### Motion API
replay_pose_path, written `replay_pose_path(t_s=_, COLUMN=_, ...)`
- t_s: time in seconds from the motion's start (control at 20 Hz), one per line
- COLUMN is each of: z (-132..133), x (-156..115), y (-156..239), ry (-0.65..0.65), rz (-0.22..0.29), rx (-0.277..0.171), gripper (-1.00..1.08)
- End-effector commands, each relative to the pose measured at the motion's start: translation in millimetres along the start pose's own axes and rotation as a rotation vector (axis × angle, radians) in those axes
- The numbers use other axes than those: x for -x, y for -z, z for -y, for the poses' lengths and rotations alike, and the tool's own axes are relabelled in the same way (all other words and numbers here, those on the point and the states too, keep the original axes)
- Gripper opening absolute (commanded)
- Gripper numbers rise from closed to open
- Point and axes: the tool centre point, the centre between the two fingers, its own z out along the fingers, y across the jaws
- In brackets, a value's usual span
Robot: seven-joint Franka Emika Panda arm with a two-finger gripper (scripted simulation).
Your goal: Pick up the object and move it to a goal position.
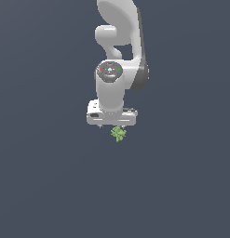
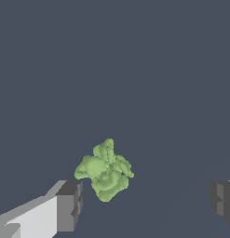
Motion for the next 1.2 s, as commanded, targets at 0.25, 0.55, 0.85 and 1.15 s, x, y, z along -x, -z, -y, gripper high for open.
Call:
replay_pose_path(t_s=0.25, z=-12.9, x=2.3, y=-2.7, ry=-0.031, rz=0.01, rx=-0.004, gripper=1.0)
replay_pose_path(t_s=0.55, z=-29.8, x=5.6, y=-5.6, ry=-0.077, rz=0.023, rx=-0.009, gripper=1.0)
replay_pose_path(t_s=0.85, z=-26.4, x=6.0, y=-7.9, ry=-0.046, rz=0.019, rx=-0.008, gripper=1.0)
replay_pose_path(t_s=1.15, z=-19.4, x=8.6, y=-15.8, ry=0.044, rz=0.008, rx=-0.004, gripper=1.0)
